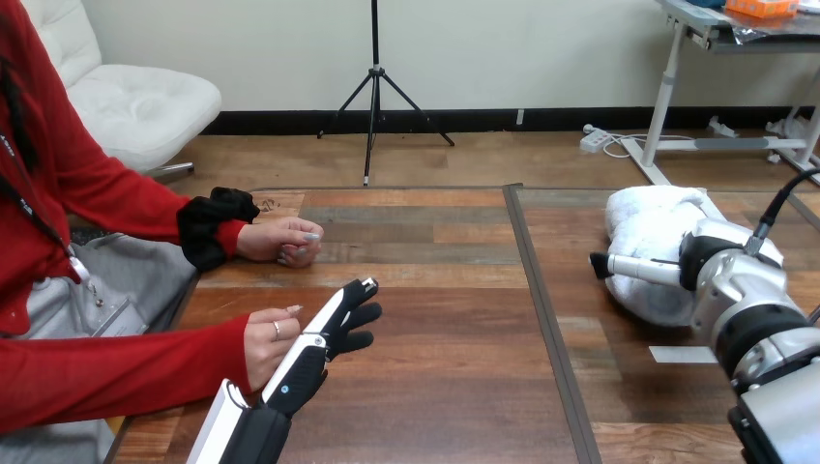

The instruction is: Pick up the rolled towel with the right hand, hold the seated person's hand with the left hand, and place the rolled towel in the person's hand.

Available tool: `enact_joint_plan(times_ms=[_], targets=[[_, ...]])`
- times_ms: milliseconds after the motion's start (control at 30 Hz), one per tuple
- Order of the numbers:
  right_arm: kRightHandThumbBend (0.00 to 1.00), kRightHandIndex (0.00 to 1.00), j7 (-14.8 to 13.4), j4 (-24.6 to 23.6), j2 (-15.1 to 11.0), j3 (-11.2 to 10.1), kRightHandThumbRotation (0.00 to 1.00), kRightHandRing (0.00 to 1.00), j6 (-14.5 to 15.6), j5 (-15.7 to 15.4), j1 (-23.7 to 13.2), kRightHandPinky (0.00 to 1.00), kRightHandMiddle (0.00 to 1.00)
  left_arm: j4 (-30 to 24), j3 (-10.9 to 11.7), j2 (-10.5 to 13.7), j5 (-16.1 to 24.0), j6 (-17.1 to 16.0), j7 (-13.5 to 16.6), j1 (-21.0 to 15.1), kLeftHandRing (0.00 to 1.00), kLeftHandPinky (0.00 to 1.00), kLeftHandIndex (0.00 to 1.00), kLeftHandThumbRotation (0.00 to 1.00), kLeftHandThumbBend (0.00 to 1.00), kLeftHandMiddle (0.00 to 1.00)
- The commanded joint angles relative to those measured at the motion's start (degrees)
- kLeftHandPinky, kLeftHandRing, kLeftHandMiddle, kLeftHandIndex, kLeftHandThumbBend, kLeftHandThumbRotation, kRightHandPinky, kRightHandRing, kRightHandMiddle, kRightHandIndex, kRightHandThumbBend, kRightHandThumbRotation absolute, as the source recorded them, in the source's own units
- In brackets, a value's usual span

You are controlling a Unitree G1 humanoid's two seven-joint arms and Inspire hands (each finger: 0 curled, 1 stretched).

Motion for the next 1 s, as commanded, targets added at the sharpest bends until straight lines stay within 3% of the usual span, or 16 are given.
enact_joint_plan(times_ms=[0,67,100,200,267,433,467,633,967], targets=[[1.00,1.00,-7.26,-0.78,2.27,-4.50,0.79,0.73,-0.21,3.93,1.10,0.02,0.93,-3.02,-0.10,0.70,-1.62,-0.19,-0.05,-1.51,0.91,0.83,0.94,0.54,1.00,0.94],[1.00,0.99,-9.85,-0.94,2.45,-6.31,0.71,0.72,-0.65,5.71,1.33,0.03,0.92,-2.98,-0.11,0.67,-1.72,-0.31,-0.04,-1.57,0.90,0.83,0.94,0.54,1.00,0.94],[1.00,0.99,-12.73,-1.13,2.69,-8.39,0.67,0.72,-1.21,7.65,1.61,0.03,0.92,-2.96,-0.02,0.63,-1.65,-0.45,0.02,-1.59,0.90,0.83,0.94,0.54,1.00,0.94],[1.00,0.94,-17.87,-1.41,3.15,-12.18,0.50,0.66,-2.64,11.41,2.17,0.07,0.85,-2.97,0.20,0.50,-1.44,-0.69,0.14,-1.61,0.90,0.83,0.93,0.55,1.00,0.94],[0.97,0.82,-19.79,-1.49,3.35,-13.69,0.30,0.60,-3.57,13.07,2.41,0.14,0.74,-3.01,0.31,0.42,-1.34,-0.77,0.21,-1.62,0.89,0.82,0.93,0.55,1.00,0.93],[0.91,0.67,-22.55,-1.63,3.86,-17.06,0.11,0.53,-6.10,16.78,2.82,0.23,0.63,-2.95,0.39,0.35,-1.48,-0.93,0.27,-1.75,0.88,0.81,0.93,0.55,1.00,0.93],[0.90,0.64,-22.79,-1.61,3.91,-17.35,0.08,0.52,-6.21,17.12,2.82,0.24,0.62,-2.94,0.41,0.35,-1.47,-0.95,0.27,-1.77,0.88,0.81,0.93,0.55,1.00,0.93],[0.81,0.62,-19.17,-1.12,3.05,-13.84,0.02,0.44,-4.85,13.76,2.40,0.26,0.54,-3.38,0.31,0.65,-1.88,-0.50,0.05,-1.64,0.88,0.81,0.93,0.56,1.00,0.93],[0.81,0.62,-17.85,-1.13,2.74,-12.94,0.00,0.40,-5.03,11.93,2.23,0.27,0.52,-2.81,0.33,0.55,-2.25,-1.14,0.05,-2.39,0.88,0.81,0.93,0.55,1.00,0.93]])
